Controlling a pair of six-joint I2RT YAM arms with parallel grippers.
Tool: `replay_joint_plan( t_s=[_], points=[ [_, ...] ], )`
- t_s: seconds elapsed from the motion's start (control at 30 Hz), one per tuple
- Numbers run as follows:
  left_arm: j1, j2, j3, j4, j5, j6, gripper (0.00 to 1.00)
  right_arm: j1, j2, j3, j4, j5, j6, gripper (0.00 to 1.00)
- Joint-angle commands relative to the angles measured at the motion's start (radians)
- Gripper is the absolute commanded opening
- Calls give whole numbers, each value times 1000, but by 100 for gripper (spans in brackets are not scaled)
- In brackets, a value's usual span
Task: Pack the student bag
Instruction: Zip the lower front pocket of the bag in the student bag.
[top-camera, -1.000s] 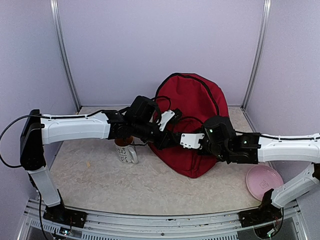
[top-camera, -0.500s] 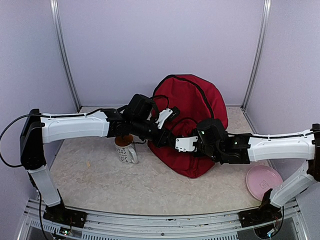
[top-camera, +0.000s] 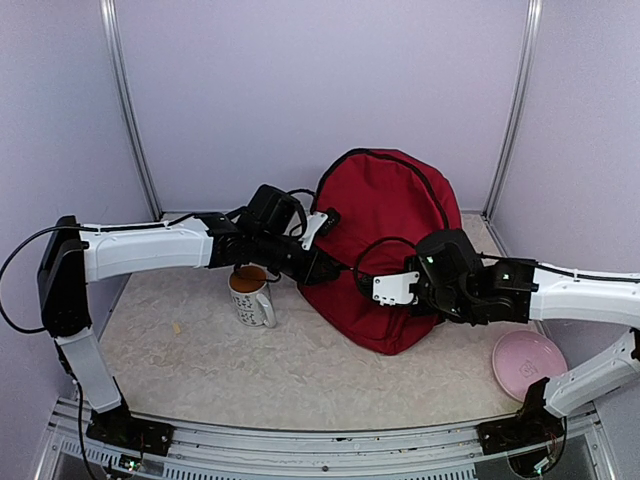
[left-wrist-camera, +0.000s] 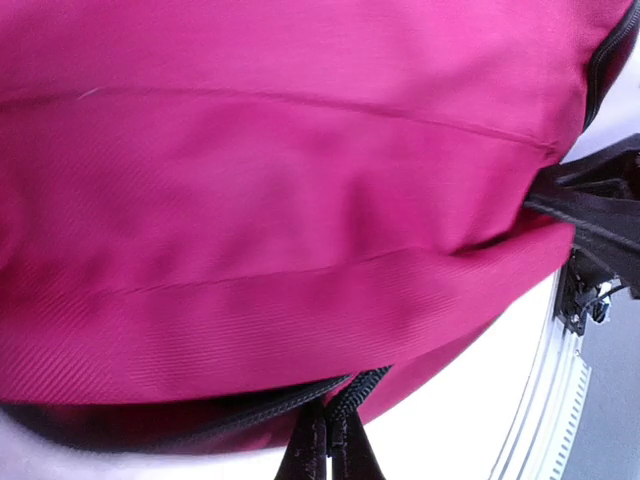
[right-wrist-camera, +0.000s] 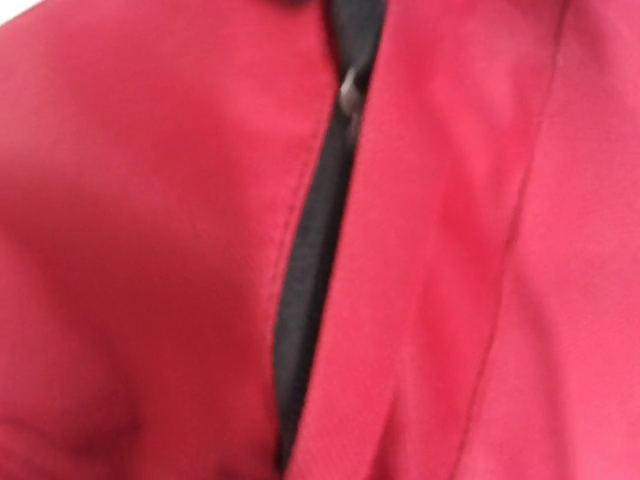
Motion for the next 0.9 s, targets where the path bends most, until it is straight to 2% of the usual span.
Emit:
replay_joint_plan(
  t_s=[0.0, 0.13, 0.3, 0.47, 0.63, 0.87],
  points=[
    [27, -50, 17, -74, -95, -3, 0, 2, -62, 28, -218, 45, 28, 0],
    [97, -57, -2, -112, -148, -14, 0, 5, -97, 32, -297, 80, 25, 0],
    [205, -90, -46, -84, -192, -50, 0, 6, -149, 38, -370, 97, 40, 0],
    [247, -79, -4, -70, -229, -39, 0, 6, -167, 35, -404, 101, 54, 0],
    [230, -72, -4, -53, -190, -21, 0, 12, -159, 49, -402, 71, 91, 0],
    [119, -154, 20, -91, -215, 36, 0, 7, -247, 208, -291, -69, 144, 0]
  ],
)
